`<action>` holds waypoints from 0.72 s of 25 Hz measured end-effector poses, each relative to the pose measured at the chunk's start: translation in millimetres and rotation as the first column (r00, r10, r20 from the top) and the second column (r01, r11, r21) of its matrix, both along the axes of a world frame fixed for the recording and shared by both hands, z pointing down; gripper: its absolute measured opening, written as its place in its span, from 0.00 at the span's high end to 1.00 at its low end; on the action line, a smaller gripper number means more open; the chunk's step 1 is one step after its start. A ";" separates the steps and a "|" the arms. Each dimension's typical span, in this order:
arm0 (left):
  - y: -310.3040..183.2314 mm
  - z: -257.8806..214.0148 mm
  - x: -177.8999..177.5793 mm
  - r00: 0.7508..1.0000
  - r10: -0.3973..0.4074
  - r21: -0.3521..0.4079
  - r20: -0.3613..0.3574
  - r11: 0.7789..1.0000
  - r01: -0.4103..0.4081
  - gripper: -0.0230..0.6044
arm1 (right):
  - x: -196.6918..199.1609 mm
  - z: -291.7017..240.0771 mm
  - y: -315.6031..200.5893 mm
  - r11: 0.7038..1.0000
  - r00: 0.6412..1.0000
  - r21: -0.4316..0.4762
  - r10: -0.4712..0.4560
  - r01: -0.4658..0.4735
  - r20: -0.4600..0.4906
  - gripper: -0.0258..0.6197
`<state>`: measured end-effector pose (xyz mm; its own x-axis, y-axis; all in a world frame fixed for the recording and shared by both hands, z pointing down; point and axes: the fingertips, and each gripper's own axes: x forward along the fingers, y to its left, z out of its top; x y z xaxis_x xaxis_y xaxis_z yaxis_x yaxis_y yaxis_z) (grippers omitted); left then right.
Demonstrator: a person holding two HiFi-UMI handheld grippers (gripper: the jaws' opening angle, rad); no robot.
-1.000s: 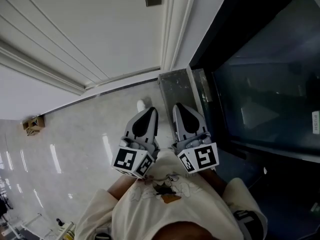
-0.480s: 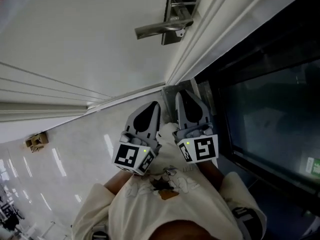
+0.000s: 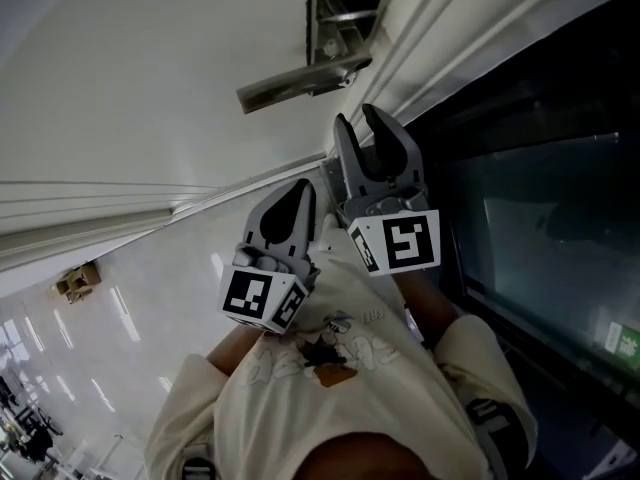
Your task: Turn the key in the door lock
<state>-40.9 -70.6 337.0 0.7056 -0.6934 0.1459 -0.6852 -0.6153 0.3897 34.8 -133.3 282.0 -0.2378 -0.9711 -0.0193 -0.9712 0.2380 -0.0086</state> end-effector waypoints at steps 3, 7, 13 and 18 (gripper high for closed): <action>-4.6 1.3 -1.4 1.000 0.000 0.000 0.008 1.000 0.000 0.95 | 4.6 -2.3 -15.5 1.000 1.000 0.009 0.018 -0.018 0.000 0.76; -13.0 2.8 -5.6 1.000 -0.013 -0.001 0.013 1.000 0.013 0.95 | 1.6 -6.3 -29.0 0.999 0.994 0.036 0.026 -0.022 -0.104 0.70; -19.6 4.5 -7.4 1.000 -0.024 -0.016 -0.002 1.000 0.024 0.95 | -4.5 0.3 -39.0 0.999 0.928 0.014 0.032 -0.029 -0.370 0.63; -19.6 8.1 -8.9 0.999 -0.033 -0.034 -0.011 0.999 0.033 0.95 | -8.2 0.5 -45.4 0.998 0.869 0.044 0.059 -0.043 -0.491 0.64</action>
